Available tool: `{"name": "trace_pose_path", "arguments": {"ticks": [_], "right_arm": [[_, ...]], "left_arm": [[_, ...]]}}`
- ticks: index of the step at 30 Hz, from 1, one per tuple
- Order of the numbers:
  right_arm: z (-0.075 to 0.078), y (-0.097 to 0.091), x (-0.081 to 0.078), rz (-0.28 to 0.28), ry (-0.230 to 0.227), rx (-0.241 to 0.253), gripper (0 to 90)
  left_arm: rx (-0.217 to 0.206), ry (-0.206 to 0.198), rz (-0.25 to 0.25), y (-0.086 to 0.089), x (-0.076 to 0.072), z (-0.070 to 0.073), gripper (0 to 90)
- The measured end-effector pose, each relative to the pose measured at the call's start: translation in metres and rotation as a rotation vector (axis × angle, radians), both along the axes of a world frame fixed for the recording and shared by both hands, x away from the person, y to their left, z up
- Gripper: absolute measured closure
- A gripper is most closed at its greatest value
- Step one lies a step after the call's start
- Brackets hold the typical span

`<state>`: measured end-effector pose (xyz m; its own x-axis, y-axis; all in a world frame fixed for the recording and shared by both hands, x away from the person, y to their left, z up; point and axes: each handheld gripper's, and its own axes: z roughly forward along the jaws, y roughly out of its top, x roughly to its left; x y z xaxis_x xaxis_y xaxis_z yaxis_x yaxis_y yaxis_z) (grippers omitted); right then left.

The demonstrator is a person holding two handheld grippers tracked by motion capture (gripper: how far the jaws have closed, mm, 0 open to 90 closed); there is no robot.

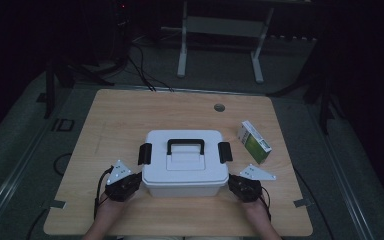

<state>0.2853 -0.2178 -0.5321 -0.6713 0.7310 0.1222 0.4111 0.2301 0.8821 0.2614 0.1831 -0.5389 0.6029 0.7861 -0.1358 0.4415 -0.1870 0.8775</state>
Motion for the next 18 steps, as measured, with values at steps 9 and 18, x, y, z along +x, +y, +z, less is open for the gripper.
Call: {"name": "trace_pose_path", "arguments": {"ticks": [9,18], "right_arm": [[-0.0001,0.0082,0.0044,-0.001,-0.011,-0.01,90.0],[-0.0012,0.008,0.0029,0.023,-0.007,0.001,90.0]], "left_arm": [[-0.013,0.0,0.004,0.0078,0.002,-0.0013,89.7],[-0.013,0.003,0.01,0.0096,-0.0007,-0.0009,89.6]]}}
